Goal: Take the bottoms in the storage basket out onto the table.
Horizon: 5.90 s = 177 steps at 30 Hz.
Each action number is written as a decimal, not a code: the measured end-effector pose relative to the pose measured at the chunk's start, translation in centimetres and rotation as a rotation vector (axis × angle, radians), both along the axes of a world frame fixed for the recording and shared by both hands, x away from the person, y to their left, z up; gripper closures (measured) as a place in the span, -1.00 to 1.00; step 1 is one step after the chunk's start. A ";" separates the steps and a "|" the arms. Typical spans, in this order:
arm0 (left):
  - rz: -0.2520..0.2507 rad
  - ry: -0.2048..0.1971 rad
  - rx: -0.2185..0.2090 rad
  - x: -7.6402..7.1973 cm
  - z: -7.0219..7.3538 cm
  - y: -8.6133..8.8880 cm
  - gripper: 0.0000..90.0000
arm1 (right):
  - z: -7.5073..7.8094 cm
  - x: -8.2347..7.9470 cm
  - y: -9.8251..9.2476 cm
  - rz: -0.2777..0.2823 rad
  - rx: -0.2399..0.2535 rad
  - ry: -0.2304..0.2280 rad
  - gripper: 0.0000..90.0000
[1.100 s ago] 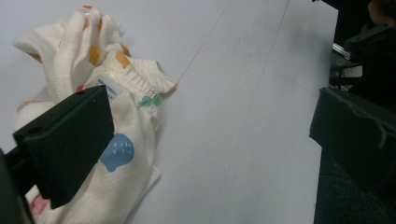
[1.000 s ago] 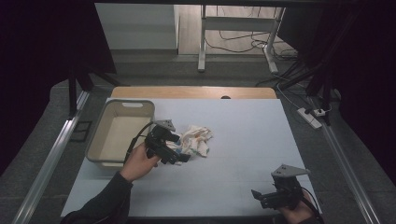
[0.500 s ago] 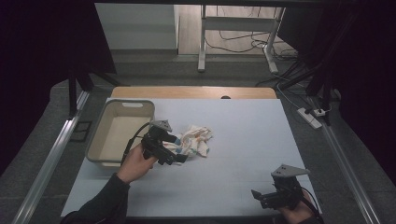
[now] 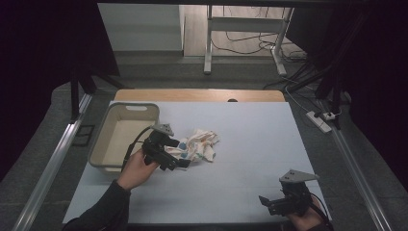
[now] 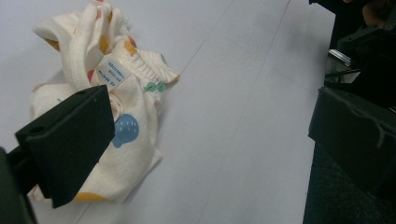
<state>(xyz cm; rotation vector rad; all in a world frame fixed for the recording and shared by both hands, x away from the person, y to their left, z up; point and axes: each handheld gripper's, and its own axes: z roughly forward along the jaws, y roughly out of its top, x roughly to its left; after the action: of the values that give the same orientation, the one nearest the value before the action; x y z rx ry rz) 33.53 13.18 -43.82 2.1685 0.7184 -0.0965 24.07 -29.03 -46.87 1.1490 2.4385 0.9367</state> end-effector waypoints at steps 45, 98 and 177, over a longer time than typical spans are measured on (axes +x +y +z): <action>0.015 -0.005 0.007 -1.9 -0.1 2.0 -1.00 | 0.0 0.0 0.1 0.003 -0.008 0.002 -0.97; 0.115 -0.007 -0.063 -5.9 -1.0 6.8 -1.00 | 0.0 0.0 0.1 0.006 -0.011 0.001 -0.97; 0.344 0.030 -0.069 -11.9 -4.3 15.5 -1.00 | -0.1 -0.2 0.1 -0.003 -0.015 0.006 -0.97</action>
<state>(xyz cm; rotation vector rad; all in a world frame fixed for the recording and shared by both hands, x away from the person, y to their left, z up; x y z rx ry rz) 21.64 28.73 -48.14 1.9522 1.0774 0.0260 23.89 -28.98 -46.92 1.1522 2.4438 0.9131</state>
